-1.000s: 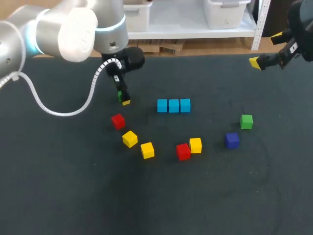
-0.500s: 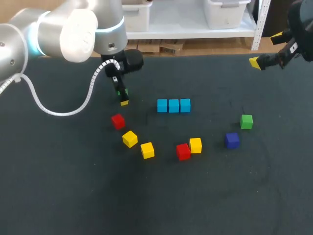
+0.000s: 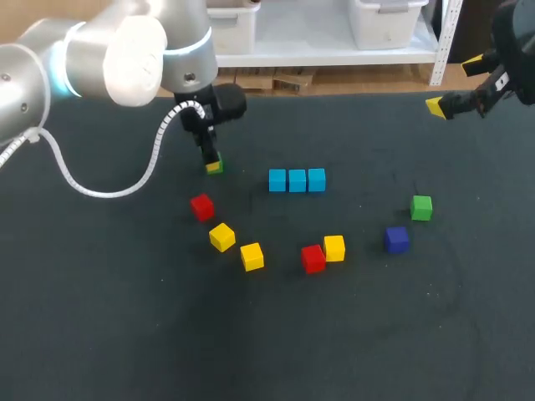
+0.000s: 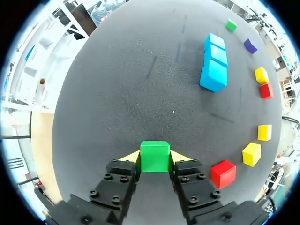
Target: Place the blue cubes, place green cubes on the blue cubes, place the yellow cubes on the green cubes, then place the red cubes on the yellow cubes, and place purple cube on the red cubes.
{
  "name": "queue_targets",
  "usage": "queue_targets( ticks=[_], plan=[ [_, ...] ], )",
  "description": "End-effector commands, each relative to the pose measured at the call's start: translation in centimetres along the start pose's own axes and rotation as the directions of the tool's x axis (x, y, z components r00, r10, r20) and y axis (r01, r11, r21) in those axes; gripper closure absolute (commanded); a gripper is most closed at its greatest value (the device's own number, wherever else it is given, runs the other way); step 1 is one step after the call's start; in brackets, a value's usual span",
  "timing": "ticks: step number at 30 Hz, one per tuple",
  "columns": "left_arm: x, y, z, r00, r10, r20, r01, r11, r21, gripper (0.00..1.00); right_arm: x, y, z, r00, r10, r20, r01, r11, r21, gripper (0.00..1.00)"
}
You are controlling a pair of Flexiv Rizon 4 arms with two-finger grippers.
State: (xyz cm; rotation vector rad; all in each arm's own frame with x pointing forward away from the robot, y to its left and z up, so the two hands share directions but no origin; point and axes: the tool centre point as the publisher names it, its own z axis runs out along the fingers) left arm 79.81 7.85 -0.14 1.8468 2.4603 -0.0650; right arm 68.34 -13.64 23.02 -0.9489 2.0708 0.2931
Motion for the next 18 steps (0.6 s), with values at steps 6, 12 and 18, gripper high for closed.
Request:
queue_targets(
  ticks=[6,12,18],
  plan=[
    [0.3,-1.7,-4.2,1.0,0.019,0.019,-0.019,0.999,-0.03,1.0,0.1,0.3,0.0,1.0,0.001,0.003,-0.001,1.0,0.02,0.0],
    [-1.2,-3.4,-7.2,0.997,0.062,0.04,-0.059,0.996,-0.061,1.0,0.1,0.3,0.0,1.0,0.001,0.003,-0.001,1.0,0.02,0.0],
    [-4.2,-5.8,-7.4,0.996,0.079,0.033,-0.077,0.995,-0.063,1.0,0.1,0.3,0.0,1.0,0.001,0.003,-0.001,1.0,0.02,0.0]
  ],
)
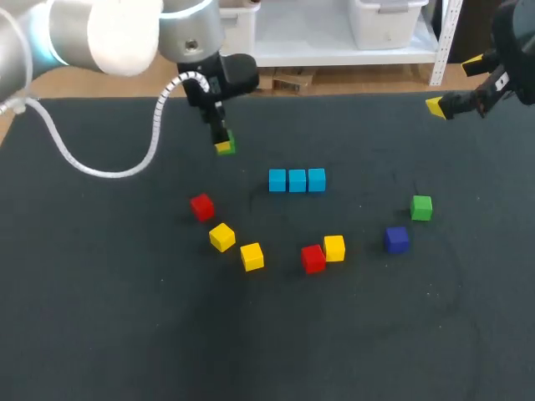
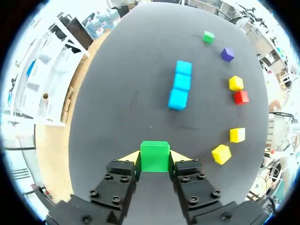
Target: Place the blue cubes, place green cubes on the blue cubes, place the yellow cubes on the green cubes, then place the red cubes on the yellow cubes, and place purple cube on the red cubes.
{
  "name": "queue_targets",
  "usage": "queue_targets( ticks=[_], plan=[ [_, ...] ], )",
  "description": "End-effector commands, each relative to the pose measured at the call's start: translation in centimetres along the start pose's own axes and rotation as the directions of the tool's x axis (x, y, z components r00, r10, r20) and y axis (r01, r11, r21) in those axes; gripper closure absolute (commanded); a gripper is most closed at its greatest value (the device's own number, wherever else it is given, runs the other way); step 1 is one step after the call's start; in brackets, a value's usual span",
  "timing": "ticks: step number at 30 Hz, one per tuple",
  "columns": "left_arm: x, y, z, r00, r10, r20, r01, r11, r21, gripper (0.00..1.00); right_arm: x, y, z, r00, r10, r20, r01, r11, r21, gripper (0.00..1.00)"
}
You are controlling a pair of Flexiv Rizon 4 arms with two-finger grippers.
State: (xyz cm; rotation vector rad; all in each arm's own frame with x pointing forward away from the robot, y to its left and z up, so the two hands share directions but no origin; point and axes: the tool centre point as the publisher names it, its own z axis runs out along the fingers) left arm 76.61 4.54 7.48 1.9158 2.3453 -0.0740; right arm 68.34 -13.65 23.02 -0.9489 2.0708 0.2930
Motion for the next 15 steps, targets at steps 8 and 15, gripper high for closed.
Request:
queue_targets(
  ticks=[8,15],
  plan=[
    [-4.9,-2.6,1.7,0.998,-0.059,-0.019,0.058,0.998,-0.038,1.0,0.1,0.3,0.0,1.0,0.001,0.003,-0.001,1.0,0.02,0.0],
    [-6.7,-3.9,2.0,1.0,-0.013,0.005,0.013,1.0,-0.028,1.0,0.1,0.3,0.0,1.0,0.001,0.003,-0.001,1.0,0.02,0.0]
  ],
)
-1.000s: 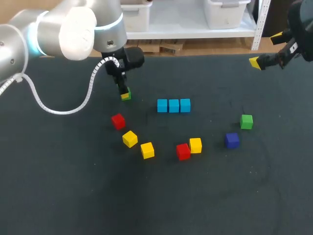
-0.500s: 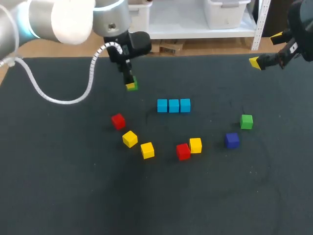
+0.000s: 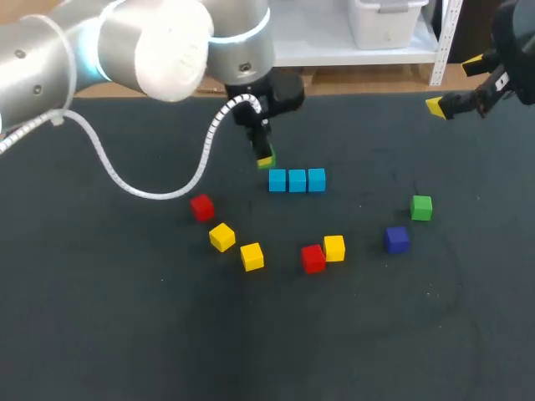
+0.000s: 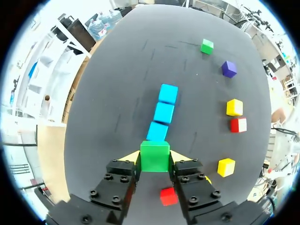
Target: Place the blue cubes, place green cubes on the blue cubes, place the yellow cubes on the green cubes, then place the red cubes on the yellow cubes, and place purple cube on the red cubes.
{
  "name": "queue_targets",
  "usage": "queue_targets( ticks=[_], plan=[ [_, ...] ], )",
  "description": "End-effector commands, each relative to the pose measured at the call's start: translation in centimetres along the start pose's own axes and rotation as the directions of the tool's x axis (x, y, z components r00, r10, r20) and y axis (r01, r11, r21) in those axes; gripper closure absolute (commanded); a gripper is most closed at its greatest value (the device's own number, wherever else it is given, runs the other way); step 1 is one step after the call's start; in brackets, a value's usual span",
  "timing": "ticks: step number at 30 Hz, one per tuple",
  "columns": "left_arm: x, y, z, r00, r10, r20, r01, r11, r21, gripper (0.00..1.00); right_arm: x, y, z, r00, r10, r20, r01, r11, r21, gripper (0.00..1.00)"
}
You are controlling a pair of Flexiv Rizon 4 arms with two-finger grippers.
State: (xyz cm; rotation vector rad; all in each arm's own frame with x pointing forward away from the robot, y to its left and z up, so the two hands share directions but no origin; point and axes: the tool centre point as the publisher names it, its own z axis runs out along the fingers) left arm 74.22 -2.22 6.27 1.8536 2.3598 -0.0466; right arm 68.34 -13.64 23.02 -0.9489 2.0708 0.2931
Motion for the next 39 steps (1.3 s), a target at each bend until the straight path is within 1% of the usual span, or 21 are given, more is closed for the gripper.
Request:
queue_targets(
  ticks=[1,6,14,16,24,27,30,34,39],
  plan=[
    [-0.9,-0.3,0.2,1.0,0.026,-0.004,-0.026,1.0,0.008,1.0,0.1,0.3,0.0,1.0,0.001,0.003,-0.001,1.0,0.02,0.0],
    [-1.4,-0.7,0.5,0.995,0.104,-0.002,-0.104,0.995,0.013,1.0,0.1,0.3,0.0,1.0,0.001,0.003,-0.001,1.0,0.02,0.0],
    [-2.1,-1.0,1.4,0.984,0.177,-0.003,-0.177,0.984,0.03,1.0,0.1,0.3,0.0,1.0,0.001,0.003,-0.001,1.0,0.02,0.0],
    [-2.3,-0.9,1.8,0.979,0.203,-0.004,-0.203,0.979,0.02,1.0,0.1,0.3,0.0,1.0,0.001,0.003,-0.001,1.0,0.02,0.0],
    [-3.0,-0.2,2.7,0.974,0.223,-0.021,-0.223,0.975,0.022,1.0,0.1,0.3,0.0,1.0,0.001,0.003,-0.001,1.0,0.02,0.0],
    [-3.2,0.4,2.6,0.974,0.226,-0.023,-0.225,0.974,0.016,1.0,0.1,0.3,0.0,1.0,0.001,0.003,-0.001,1.0,0.02,0.0],
    [-3.3,0.7,2.6,0.974,0.226,-0.023,-0.226,0.974,0.013,1.0,0.1,0.3,0.0,1.0,0.001,0.003,-0.001,1.0,0.02,0.0],
    [-3.3,0.8,2.8,0.974,0.224,-0.025,-0.224,0.974,0.017,1.0,0.1,0.3,0.0,1.0,0.001,0.003,-0.001,1.0,0.02,0.0],
    [-3.2,0.4,3.3,0.975,0.222,-0.022,-0.221,0.975,0.03,1.0,0.1,0.3,0.0,1.0,0.001,0.003,-0.001,1.0,0.02,0.0]
  ],
)
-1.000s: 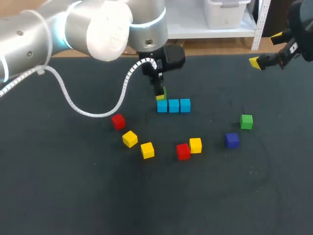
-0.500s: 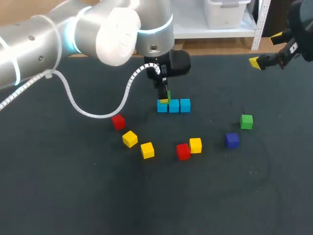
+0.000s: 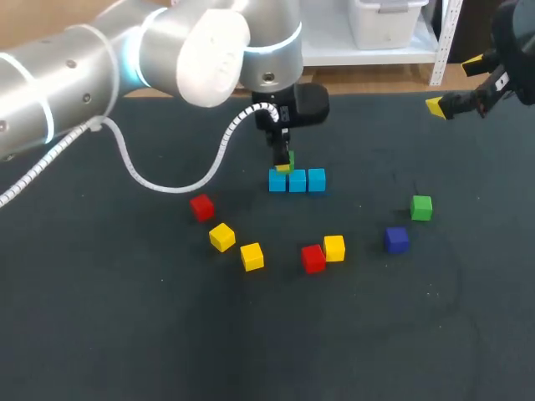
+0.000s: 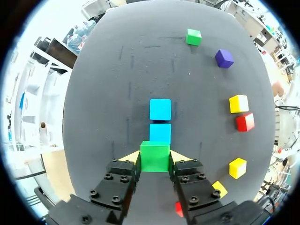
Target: Place the blue cubes, place green cubes on the blue cubes, place the yellow cubes on the green cubes, then place the red cubes on the yellow cubes, and place purple cube on the red cubes.
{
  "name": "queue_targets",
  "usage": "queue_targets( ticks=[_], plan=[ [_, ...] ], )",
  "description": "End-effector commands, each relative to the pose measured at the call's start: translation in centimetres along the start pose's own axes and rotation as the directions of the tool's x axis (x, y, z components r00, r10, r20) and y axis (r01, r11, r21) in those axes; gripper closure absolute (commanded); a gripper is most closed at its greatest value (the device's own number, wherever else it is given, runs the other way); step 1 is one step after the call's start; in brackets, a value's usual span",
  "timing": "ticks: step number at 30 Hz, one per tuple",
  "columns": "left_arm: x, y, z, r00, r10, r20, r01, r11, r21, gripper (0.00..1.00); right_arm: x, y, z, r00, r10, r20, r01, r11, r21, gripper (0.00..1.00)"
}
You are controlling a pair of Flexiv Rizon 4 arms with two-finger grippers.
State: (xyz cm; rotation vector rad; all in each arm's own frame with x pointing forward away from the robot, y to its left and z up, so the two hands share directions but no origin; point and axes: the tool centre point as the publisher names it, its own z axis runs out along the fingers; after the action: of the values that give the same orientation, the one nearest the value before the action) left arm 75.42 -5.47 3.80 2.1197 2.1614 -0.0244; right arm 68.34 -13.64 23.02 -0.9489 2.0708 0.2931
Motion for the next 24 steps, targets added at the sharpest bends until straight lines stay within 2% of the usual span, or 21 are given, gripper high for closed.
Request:
queue_targets(
  ticks=[1,18,24],
  plan=[
    [-0.08,0.22,0.43,1.0,0.004,-0.003,-0.004,1.0,0.01,1.0,0.13,0.34,0.03,1.0,0.001,0.003,-0.001,1.0,0.02,0.0],
    [0.45,0.67,1.07,1.0,-0.014,-0.022,0.014,1.0,0.011,1.0,0.13,0.34,0.03,1.0,0.001,0.003,-0.001,1.0,0.02,0.0],
    [0.46,0.58,1.11,1.0,-0.016,-0.019,0.017,1.0,0.014,0.92,0.13,0.34,0.03,1.0,0.001,0.003,-0.001,1.0,0.02,0.0]
  ],
)
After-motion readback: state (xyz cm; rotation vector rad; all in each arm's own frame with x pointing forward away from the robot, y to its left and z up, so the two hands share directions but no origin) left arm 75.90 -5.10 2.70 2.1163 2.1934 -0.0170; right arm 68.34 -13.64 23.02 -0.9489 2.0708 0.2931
